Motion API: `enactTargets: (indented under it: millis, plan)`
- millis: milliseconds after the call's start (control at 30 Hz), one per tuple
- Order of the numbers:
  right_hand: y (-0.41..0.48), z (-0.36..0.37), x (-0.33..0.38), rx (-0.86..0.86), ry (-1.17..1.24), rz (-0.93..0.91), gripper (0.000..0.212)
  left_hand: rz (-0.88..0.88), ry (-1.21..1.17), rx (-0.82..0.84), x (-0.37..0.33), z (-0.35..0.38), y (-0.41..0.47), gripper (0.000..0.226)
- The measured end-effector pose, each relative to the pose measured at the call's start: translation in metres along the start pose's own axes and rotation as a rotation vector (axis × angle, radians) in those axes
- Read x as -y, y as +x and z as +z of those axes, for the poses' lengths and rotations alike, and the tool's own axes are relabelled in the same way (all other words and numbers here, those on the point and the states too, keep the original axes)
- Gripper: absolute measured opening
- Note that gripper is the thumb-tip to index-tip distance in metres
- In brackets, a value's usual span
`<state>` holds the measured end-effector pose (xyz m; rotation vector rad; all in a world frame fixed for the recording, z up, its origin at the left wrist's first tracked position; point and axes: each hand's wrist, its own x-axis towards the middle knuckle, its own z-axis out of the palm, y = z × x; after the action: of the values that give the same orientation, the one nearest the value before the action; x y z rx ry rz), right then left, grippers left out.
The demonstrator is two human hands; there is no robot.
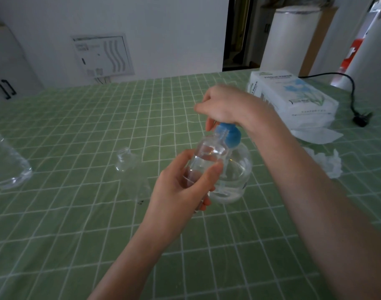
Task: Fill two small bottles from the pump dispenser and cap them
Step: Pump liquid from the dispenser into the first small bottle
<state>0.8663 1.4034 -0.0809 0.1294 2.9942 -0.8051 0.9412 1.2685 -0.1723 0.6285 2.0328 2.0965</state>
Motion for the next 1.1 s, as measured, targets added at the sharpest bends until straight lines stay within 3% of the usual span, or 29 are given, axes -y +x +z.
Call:
enactTargets:
  millis: [633,833,1100]
  plan:
    - [0.0007,-0.0021,0.0012,-0.015,0.005,-0.016,0.031,0.0,0.009,-0.003,-0.0019,0.0004,-0.0009,0.02]
    - [-0.0005,0.004,-0.002,0.024,0.013,0.009,0.033,-0.002,0.01,-0.002,-0.0004,0.0017,-0.0008,0.035]
    - [0.0002,-0.0023,0.0012,-0.019,-0.01,-0.019,0.031,0.004,0.003,-0.006,-0.002,0.0011,0.0008,0.019]
